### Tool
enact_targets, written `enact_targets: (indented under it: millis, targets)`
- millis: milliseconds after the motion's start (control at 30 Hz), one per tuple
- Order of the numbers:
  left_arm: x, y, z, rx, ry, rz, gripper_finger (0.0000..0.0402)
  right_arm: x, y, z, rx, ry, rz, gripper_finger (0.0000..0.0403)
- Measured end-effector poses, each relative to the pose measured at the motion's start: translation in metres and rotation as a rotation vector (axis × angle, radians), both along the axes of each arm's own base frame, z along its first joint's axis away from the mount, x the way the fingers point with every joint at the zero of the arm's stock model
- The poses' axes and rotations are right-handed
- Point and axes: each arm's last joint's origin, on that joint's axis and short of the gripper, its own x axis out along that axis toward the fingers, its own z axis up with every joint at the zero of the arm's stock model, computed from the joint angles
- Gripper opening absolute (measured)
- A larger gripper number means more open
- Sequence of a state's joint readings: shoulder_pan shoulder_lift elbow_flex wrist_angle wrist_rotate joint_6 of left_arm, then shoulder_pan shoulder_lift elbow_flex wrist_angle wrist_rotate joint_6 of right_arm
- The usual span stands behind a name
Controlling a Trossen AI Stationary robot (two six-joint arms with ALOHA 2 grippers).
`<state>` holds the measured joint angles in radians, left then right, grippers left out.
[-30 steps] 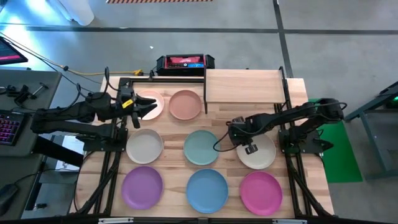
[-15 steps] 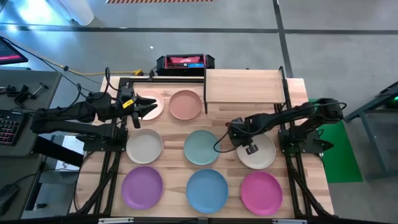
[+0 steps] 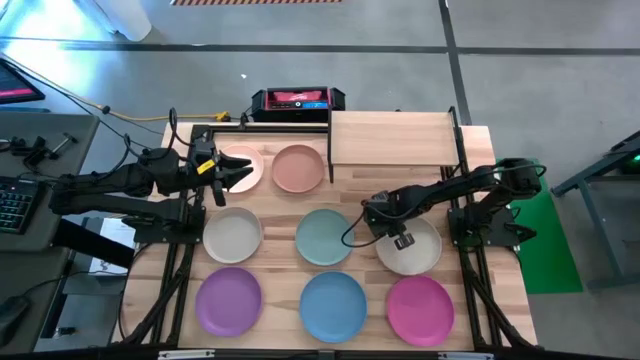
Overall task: Place and stack plates onto a shelf
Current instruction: Put the beige plate on the shelf
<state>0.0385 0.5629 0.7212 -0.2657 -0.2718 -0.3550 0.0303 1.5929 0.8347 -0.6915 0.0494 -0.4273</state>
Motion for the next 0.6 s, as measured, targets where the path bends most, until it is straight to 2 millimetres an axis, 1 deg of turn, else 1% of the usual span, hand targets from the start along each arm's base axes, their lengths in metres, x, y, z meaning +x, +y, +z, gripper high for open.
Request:
enact_targets:
  millis: [100, 300, 367, 467, 600]
  targets:
    - [0.0000, 0.0000, 0.0000, 0.000, 0.000, 0.000, 0.0117, -0.0004, 0.0000, -0.0001, 0.000, 0.004, -0.005, 0.0084]
    - [0.0000, 0.0000, 0.0000, 0.000, 0.000, 0.000, 0.0117, -0.0007, 0.0000, 0.0000, 0.002, 0.007, -0.007, 0.0013]
    - [0.0000, 0.0000, 0.0000, 0.000, 0.000, 0.001, 0.0117, -0.0008, 0.0000, 0.0003, 0.001, 0.006, -0.002, 0.0007]
    - [0.0000, 0.0001, 0.0000, 0.000, -0.001, 0.004, 0.0117, -0.0008, 0.0000, 0.0003, 0.000, 0.006, -0.002, 0.0012]
    - [0.0000, 0.0001, 0.0000, 0.000, -0.001, 0.004, 0.0117, -0.0015, -0.0001, 0.0002, -0.002, 0.014, -0.006, 0.0004]
